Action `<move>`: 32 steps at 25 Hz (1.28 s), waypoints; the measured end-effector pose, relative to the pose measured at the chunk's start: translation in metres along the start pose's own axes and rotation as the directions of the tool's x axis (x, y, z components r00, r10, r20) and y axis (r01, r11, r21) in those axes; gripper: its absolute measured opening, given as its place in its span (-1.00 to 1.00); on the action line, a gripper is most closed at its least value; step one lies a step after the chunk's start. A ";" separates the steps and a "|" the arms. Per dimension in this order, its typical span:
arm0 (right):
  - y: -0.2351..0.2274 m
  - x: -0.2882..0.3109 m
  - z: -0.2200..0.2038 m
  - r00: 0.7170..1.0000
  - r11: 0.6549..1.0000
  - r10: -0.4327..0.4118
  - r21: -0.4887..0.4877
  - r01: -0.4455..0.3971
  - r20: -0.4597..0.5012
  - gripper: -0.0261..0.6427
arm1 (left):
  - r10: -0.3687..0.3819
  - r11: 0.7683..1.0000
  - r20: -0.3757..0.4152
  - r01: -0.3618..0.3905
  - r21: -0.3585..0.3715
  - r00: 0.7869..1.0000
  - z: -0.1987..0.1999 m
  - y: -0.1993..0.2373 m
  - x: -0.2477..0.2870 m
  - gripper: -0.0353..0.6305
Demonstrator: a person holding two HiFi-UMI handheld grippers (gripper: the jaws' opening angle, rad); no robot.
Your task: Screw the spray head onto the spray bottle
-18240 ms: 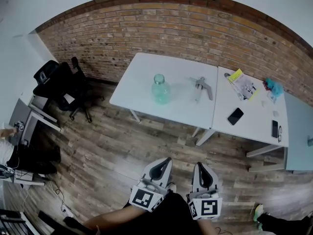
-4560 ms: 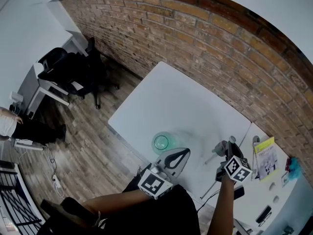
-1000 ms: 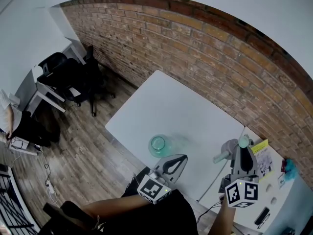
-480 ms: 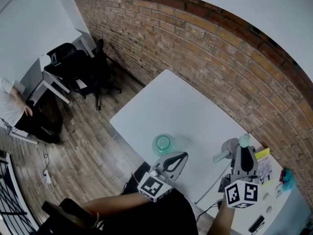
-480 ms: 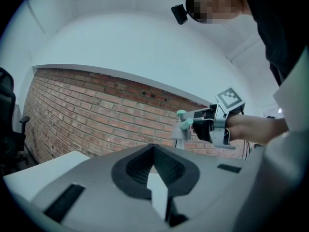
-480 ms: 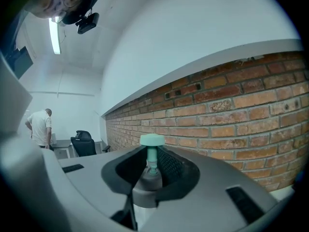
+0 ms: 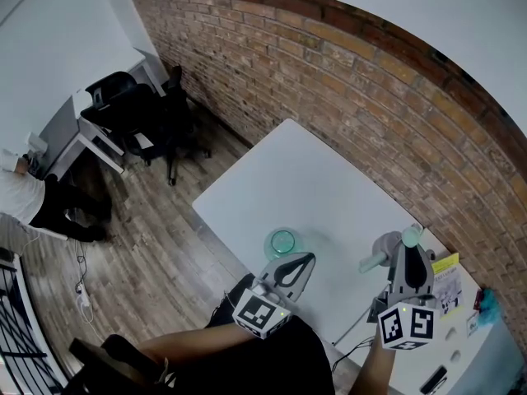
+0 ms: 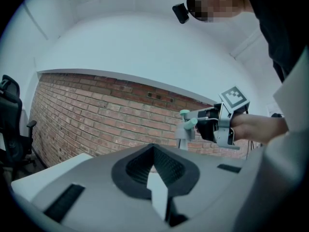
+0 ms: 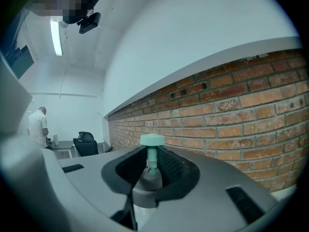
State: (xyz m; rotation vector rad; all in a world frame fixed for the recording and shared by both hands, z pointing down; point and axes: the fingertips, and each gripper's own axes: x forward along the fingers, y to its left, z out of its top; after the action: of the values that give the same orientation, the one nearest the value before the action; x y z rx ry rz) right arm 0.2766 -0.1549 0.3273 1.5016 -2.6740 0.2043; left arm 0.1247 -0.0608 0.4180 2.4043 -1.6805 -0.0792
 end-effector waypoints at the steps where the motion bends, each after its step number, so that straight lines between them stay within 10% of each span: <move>1: 0.002 0.001 0.002 1.000 1.000 0.003 0.000 -0.003 0.005 -0.71 | 0.002 1.000 0.003 -0.002 -0.001 1.000 0.003 0.000 -0.001 -0.90; 32: 0.072 0.029 0.016 0.987 0.986 0.162 -0.049 -0.162 0.006 -0.71 | 0.181 0.983 0.037 -0.182 0.008 0.983 0.006 0.054 -0.054 -0.90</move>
State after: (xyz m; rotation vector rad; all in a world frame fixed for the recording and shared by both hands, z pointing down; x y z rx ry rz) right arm 0.1999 -0.1447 0.3090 1.2757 -2.7879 0.1393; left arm 0.0551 -0.0286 0.4193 2.2578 -1.9124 -0.0855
